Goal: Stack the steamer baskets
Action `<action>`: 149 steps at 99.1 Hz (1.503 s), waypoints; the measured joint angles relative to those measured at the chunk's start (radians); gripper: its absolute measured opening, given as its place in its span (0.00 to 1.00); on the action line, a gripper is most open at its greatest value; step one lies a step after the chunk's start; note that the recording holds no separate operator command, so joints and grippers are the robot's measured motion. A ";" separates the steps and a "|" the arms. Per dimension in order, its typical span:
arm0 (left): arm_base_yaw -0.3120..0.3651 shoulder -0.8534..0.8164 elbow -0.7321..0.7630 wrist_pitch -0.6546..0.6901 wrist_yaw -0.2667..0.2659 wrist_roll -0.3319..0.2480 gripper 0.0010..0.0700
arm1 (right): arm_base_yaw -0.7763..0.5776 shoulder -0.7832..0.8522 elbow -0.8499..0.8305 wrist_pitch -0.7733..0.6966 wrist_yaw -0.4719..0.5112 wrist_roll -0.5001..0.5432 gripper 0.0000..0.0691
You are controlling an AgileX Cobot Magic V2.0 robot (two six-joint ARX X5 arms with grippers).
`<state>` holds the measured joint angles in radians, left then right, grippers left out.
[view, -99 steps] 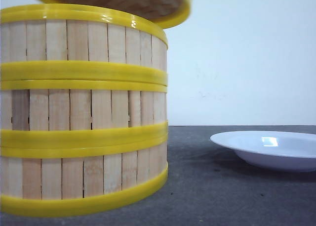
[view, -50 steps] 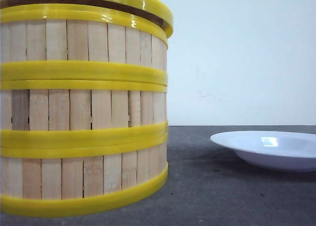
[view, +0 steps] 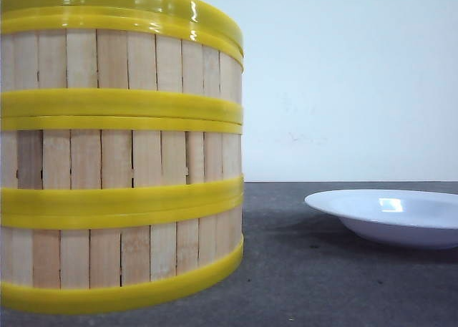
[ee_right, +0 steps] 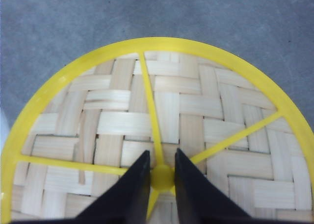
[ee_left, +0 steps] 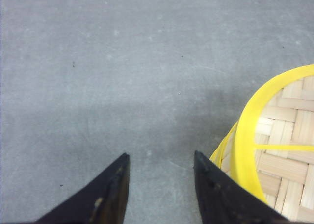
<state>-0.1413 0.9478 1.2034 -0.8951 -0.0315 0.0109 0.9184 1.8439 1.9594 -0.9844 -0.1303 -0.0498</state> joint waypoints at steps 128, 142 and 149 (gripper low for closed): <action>0.000 0.000 0.000 0.001 0.000 0.002 0.33 | -0.066 -0.259 0.019 -0.061 0.092 -0.006 0.45; 0.000 0.000 0.000 0.000 0.000 0.004 0.33 | -0.190 -0.368 -0.018 -0.119 0.111 -0.005 0.45; 0.000 0.000 0.000 0.000 0.000 0.004 0.33 | -0.258 -0.412 -0.086 -0.129 0.113 -0.005 0.45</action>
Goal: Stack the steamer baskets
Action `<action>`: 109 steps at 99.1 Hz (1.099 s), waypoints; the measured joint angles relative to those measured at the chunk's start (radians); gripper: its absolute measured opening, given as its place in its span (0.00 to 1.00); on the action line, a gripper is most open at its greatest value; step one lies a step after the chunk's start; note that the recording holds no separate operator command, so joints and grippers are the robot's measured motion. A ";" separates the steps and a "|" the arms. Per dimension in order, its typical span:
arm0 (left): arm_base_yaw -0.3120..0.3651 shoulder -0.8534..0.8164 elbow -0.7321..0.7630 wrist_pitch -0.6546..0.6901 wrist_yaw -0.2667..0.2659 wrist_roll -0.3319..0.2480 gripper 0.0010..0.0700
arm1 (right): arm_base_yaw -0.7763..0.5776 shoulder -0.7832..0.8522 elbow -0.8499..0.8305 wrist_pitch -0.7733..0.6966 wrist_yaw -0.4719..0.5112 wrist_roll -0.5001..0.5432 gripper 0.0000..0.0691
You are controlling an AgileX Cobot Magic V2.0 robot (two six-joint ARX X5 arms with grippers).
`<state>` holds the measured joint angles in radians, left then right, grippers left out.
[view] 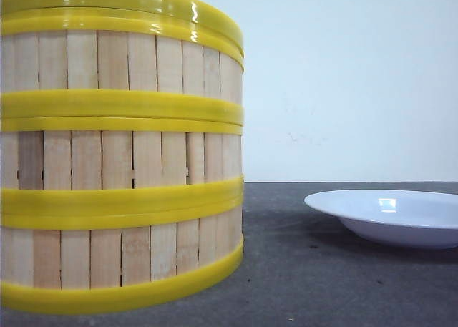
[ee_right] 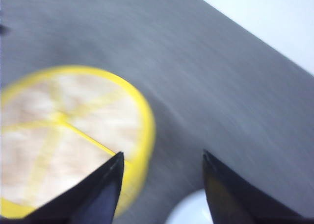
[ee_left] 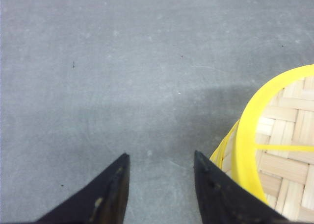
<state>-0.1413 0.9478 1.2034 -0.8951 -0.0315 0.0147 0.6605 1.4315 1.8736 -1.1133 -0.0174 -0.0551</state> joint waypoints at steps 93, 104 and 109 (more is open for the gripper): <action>0.000 -0.079 -0.187 0.024 0.064 -0.035 0.33 | -0.630 -0.679 -0.986 0.104 -0.150 0.034 0.45; 0.000 -0.079 -0.187 0.026 0.064 -0.037 0.33 | -0.630 -0.678 -0.986 0.109 -0.146 0.034 0.45; 0.000 -0.079 -0.187 0.026 0.064 -0.038 0.33 | -0.630 -0.679 -0.986 0.111 -0.146 0.034 0.45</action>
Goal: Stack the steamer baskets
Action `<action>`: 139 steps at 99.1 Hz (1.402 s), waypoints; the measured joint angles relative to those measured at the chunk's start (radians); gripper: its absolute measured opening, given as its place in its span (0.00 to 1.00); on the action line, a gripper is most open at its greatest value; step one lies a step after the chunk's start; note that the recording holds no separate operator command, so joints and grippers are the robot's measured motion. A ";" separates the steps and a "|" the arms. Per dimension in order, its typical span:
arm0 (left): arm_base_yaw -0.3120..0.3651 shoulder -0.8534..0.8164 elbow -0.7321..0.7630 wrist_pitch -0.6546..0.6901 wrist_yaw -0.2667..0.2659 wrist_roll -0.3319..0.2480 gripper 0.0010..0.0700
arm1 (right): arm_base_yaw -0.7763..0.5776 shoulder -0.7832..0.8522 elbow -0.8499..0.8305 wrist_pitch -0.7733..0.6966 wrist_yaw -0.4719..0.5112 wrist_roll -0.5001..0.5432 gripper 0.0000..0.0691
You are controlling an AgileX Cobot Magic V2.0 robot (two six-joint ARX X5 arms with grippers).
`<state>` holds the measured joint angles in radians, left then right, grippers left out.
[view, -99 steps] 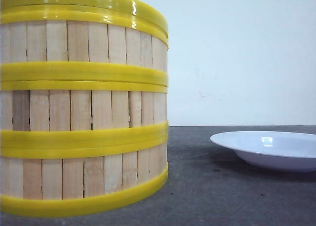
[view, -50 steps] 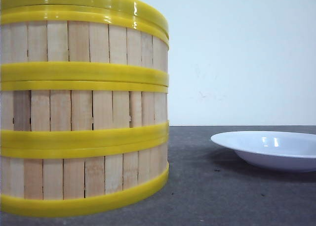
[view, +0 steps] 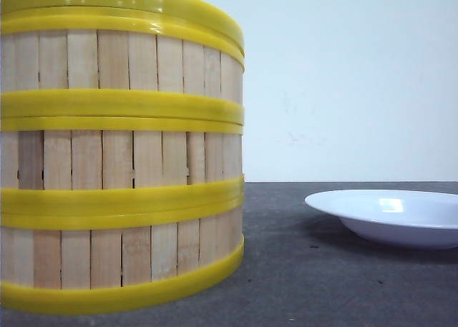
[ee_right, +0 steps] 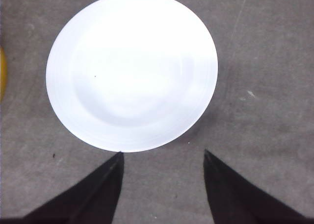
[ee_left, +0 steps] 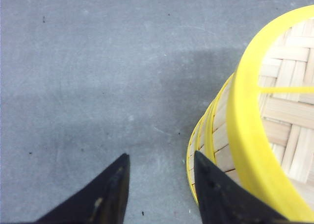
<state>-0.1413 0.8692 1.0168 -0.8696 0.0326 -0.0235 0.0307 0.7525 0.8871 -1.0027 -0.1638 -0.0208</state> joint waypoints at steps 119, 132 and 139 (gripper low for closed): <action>0.116 -0.280 -0.295 0.253 -0.034 0.016 0.01 | 0.000 0.000 0.000 0.157 0.000 0.026 0.01; 0.142 -0.456 -0.519 0.378 -0.034 0.016 0.01 | 0.000 0.000 0.000 0.187 0.000 0.026 0.01; 0.141 -0.542 -0.630 0.427 -0.034 0.011 0.01 | 0.000 0.000 0.000 0.206 0.000 0.026 0.01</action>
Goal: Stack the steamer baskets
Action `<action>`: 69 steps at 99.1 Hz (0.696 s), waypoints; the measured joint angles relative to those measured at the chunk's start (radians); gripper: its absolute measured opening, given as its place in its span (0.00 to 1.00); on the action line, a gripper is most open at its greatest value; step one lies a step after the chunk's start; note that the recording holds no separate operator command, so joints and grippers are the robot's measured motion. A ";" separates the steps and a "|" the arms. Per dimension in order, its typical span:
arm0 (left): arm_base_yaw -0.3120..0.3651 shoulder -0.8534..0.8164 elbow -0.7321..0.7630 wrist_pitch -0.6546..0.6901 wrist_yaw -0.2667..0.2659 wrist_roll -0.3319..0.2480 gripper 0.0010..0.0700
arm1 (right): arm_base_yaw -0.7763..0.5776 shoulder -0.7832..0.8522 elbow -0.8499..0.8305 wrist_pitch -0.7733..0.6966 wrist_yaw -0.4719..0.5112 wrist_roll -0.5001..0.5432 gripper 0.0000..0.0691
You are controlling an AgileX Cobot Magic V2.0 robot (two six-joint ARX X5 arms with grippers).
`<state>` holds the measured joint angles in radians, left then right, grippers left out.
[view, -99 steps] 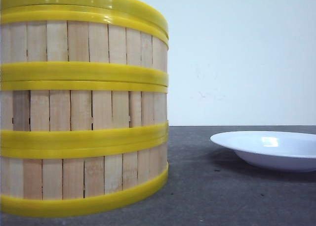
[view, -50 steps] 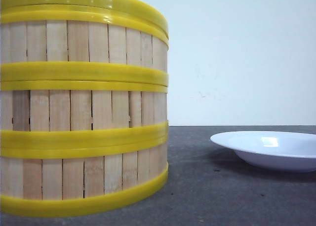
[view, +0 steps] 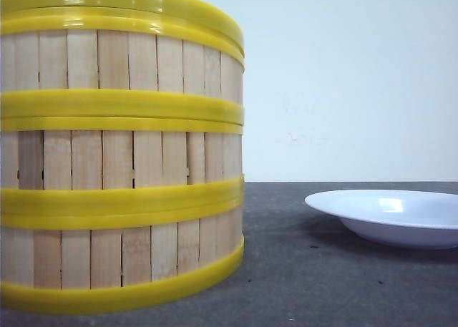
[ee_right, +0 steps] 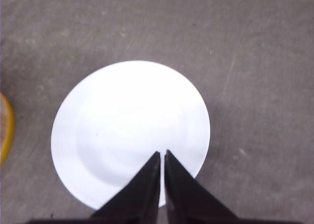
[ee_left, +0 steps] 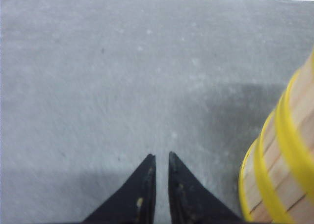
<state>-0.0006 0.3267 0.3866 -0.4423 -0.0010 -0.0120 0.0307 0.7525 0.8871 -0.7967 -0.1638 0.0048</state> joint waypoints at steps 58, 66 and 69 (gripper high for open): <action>0.000 -0.322 -0.354 0.259 -0.004 -0.029 0.01 | 0.000 0.000 0.000 0.100 0.000 0.000 0.01; 0.000 -0.321 -0.354 0.259 -0.005 -0.029 0.01 | 0.000 0.000 0.000 0.115 0.000 0.000 0.01; 0.000 -0.319 -0.354 0.259 -0.005 -0.029 0.01 | 0.000 0.000 0.000 0.115 0.000 0.000 0.01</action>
<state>-0.0002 0.0074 0.0326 -0.1837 -0.0055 -0.0414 0.0307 0.7528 0.8871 -0.6819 -0.1638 0.0048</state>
